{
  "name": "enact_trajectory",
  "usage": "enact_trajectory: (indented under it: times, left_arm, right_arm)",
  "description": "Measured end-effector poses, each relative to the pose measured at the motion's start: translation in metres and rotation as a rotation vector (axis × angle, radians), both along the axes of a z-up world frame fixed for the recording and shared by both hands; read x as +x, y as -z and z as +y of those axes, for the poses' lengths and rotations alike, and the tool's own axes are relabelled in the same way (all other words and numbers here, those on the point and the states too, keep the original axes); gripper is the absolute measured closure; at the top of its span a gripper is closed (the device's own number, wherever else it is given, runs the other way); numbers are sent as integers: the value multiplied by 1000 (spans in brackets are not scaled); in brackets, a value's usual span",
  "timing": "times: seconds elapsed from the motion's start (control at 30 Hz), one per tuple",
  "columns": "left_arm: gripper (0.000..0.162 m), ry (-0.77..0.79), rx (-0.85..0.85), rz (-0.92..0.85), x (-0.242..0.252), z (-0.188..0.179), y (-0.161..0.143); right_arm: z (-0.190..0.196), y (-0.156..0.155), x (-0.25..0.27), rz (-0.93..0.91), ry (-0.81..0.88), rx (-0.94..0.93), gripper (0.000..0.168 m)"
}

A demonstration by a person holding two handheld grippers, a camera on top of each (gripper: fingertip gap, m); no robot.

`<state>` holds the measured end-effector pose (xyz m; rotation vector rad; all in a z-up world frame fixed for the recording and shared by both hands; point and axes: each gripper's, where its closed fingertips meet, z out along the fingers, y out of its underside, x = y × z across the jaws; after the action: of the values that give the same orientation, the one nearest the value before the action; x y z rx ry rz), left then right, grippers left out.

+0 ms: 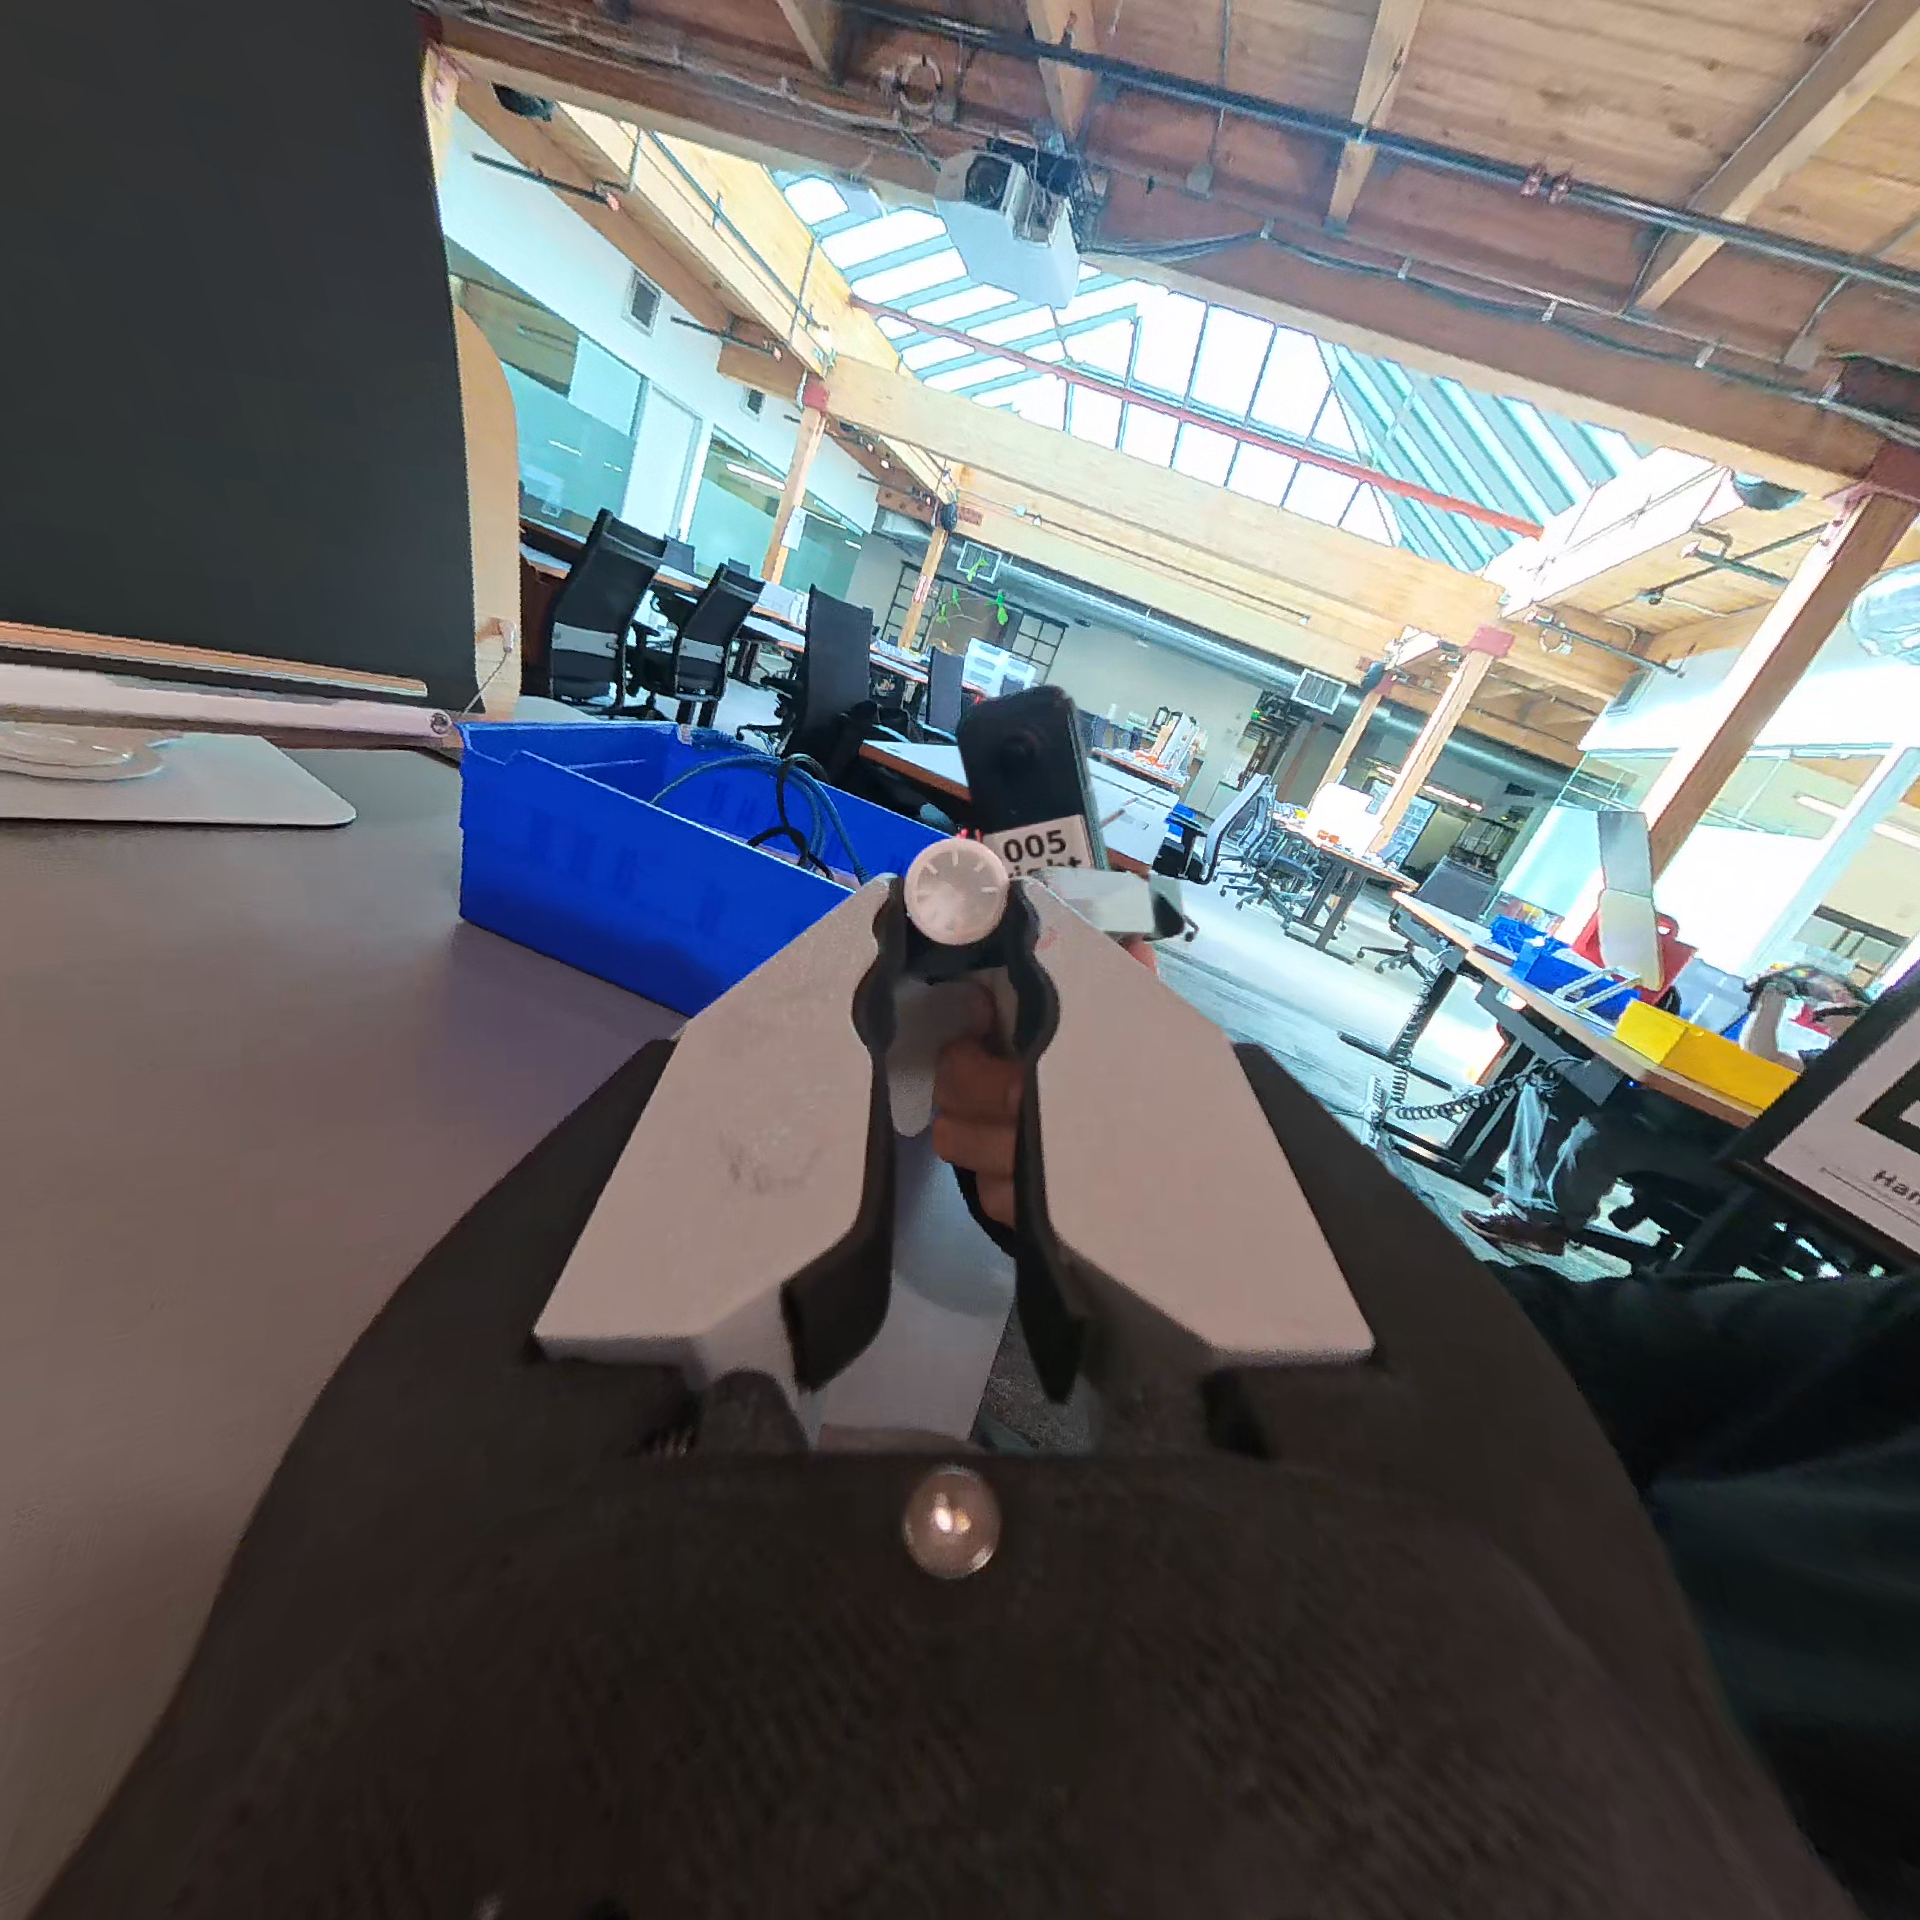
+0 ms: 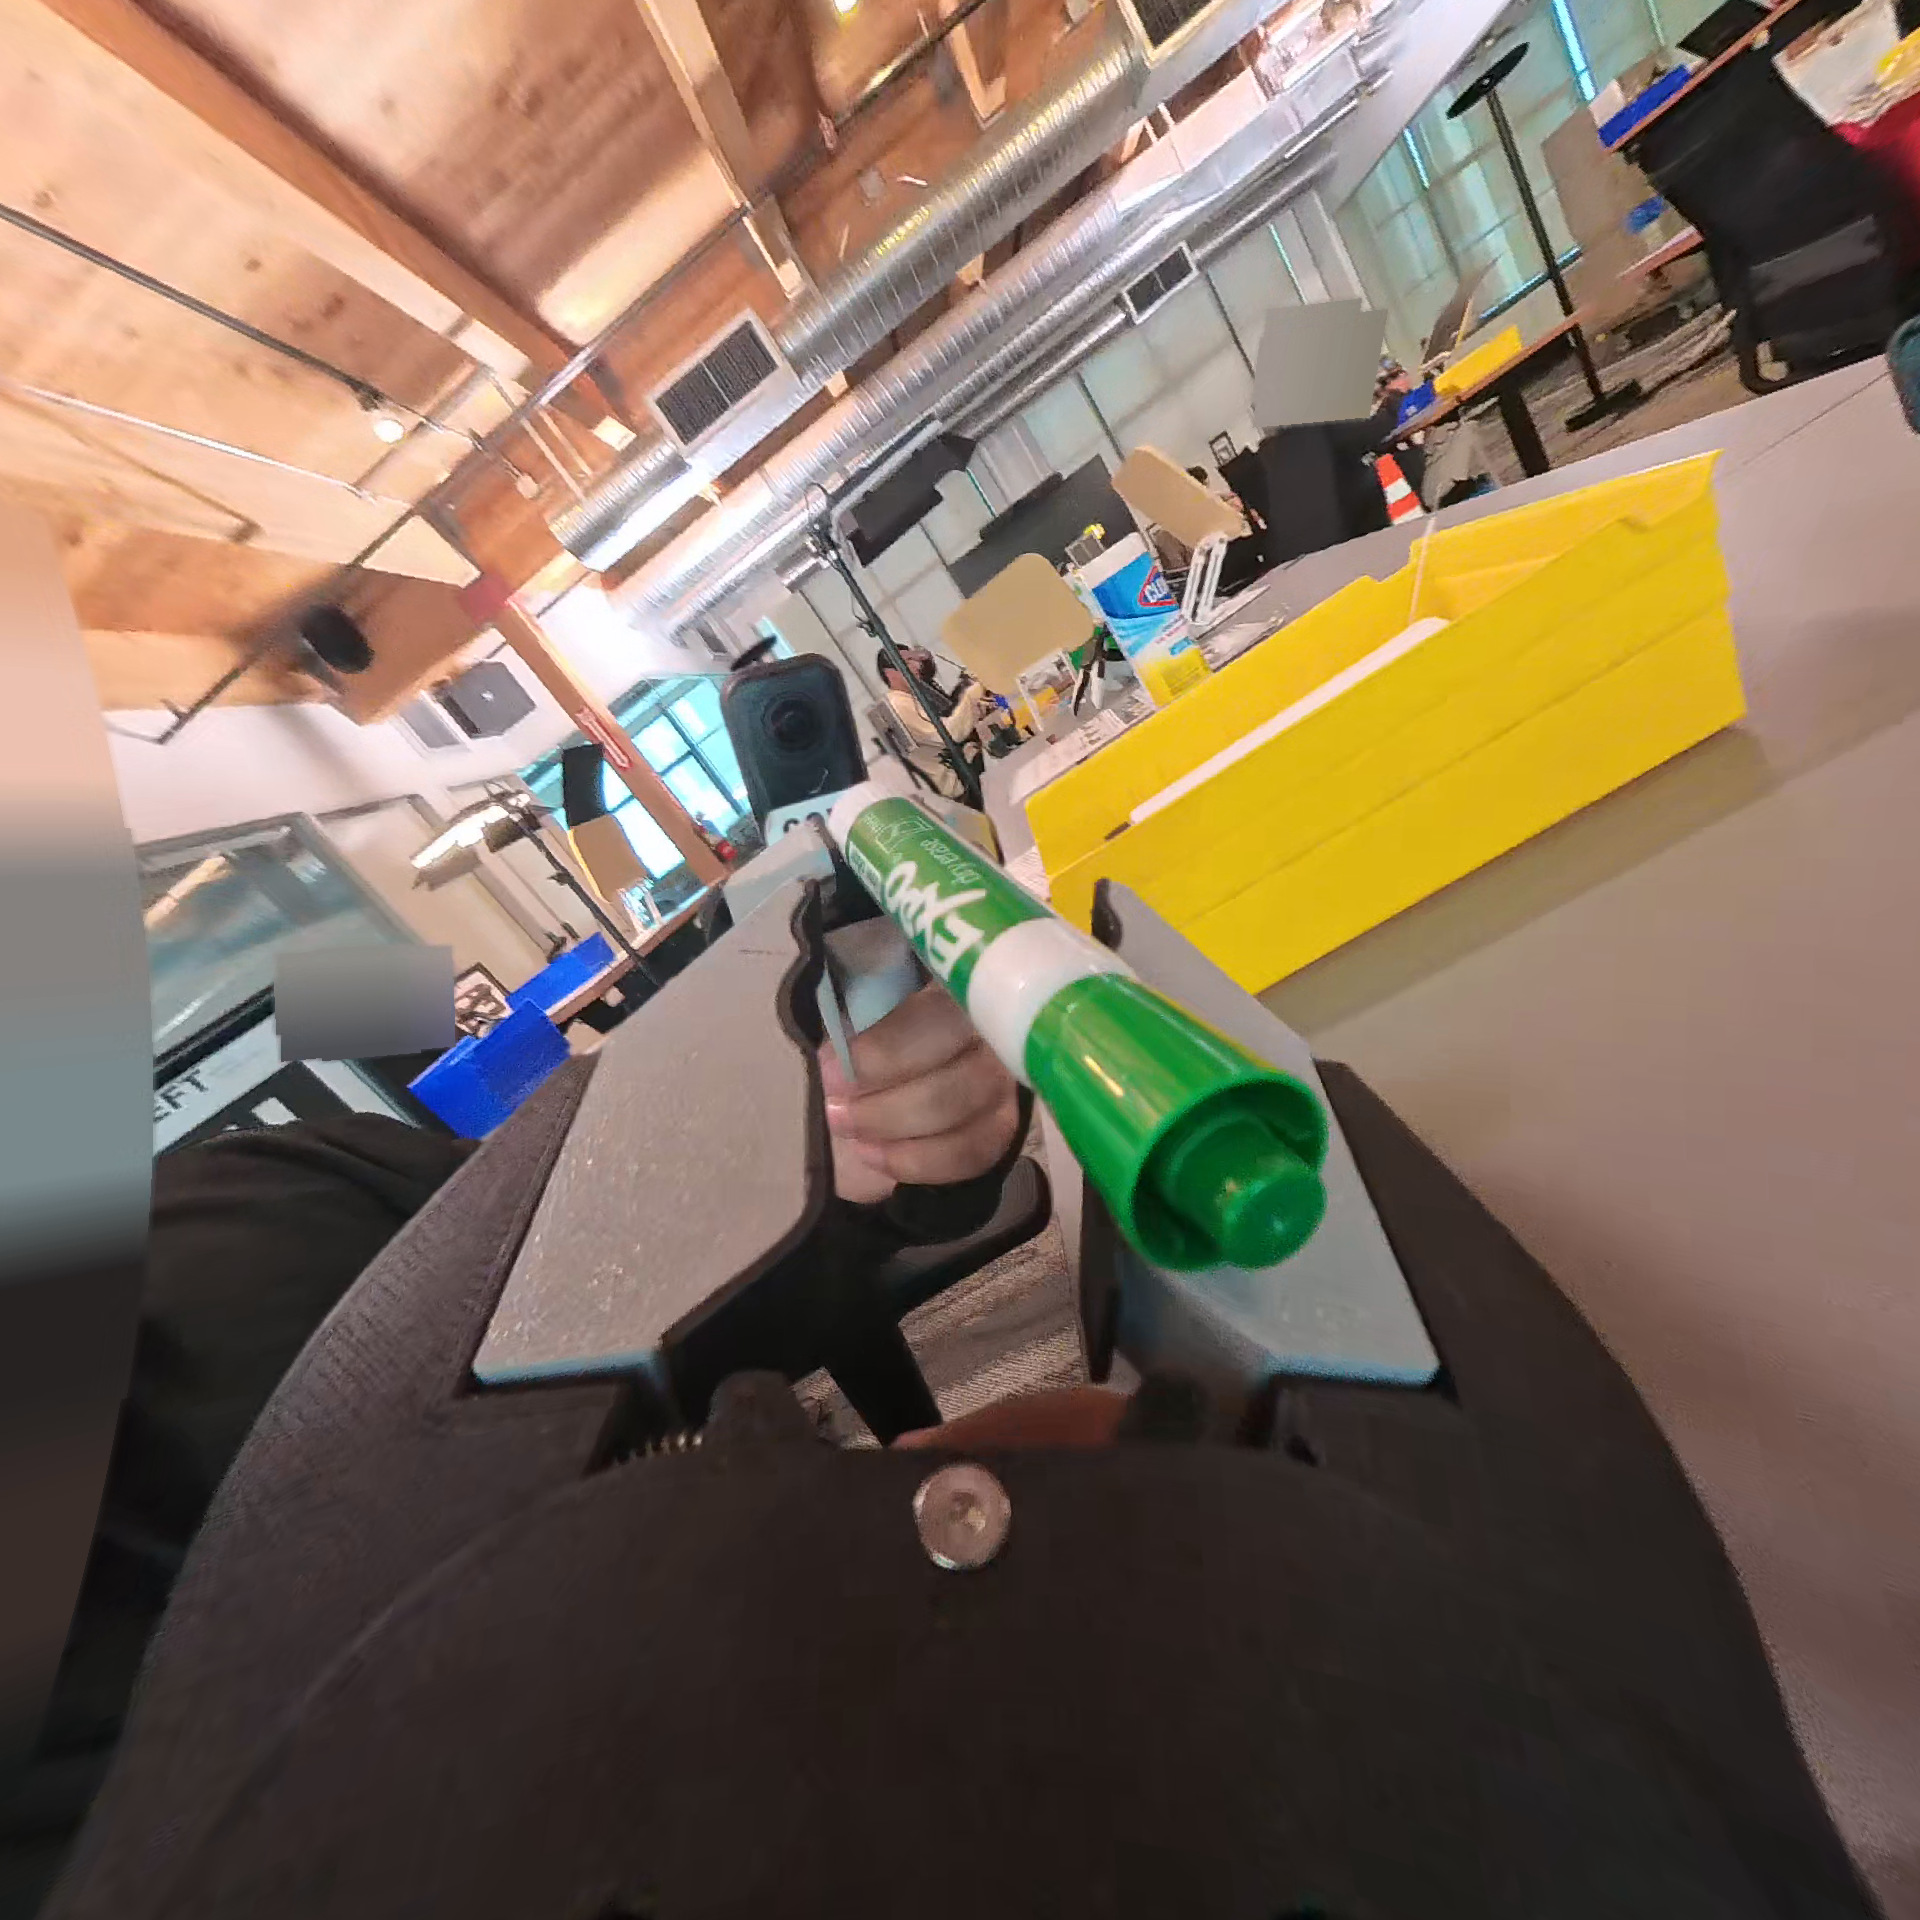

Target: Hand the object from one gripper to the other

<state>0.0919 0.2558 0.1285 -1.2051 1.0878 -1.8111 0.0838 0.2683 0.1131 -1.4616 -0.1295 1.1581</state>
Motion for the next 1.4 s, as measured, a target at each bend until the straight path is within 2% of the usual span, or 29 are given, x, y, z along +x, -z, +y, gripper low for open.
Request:
enact_trajectory:
  times: [0.1, 0.2, 0.27, 0.53, 0.7, 0.73, 0.8, 0.87, 0.93, 1.03, 1.23, 1.3, 1.4]
  left_arm:
    - [146, 3, -21, 11, 0, 4, 2]
    - [146, 15, -36, 12, 0, 5, 2]
    - [145, 22, -24, 20, 1, 2, 3]
    - [145, 44, -1, 64, 6, -5, 14]
    - [145, 124, -79, 151, 9, -7, 27]
    - [138, 163, -78, 179, 9, -10, 30]
    - [121, 195, 3, 269, 8, -12, 40]
    - [103, 174, 122, 346, 4, -8, 46]
    - [100, 161, 152, 333, -2, -8, 39]
    - [106, 181, 53, 285, -2, -15, 30]
    - [105, 331, -208, 332, 13, -39, 48]
    - [105, 400, -315, 335, 16, -44, 51]
    - [105, 437, -374, 350, 19, -46, 57]
  right_arm:
    - [-2, -2, -1, 27, -20, 16, 136]
    - [-4, -7, 4, 69, -28, 29, 131]
    - [-2, -8, 12, 79, 9, 32, 140]
    - [-3, -10, 24, 131, 4, 38, 147]
    - [-5, -7, 25, 31, 6, 22, 151]
    - [-7, -8, 25, -12, 15, 31, 152]
    - [-7, -3, 28, -166, 74, 29, 152]
    - [-5, 8, 37, -421, 188, 37, 152]
    - [0, 19, 54, -732, 342, 47, 152]
    - [5, 28, 81, -1176, 569, 90, 152]
    - [9, 21, 102, -1999, 903, 338, 152]
    - [10, 17, 95, -2150, 967, 434, 152]
    - [15, 23, 82, -2215, 965, 504, 152]
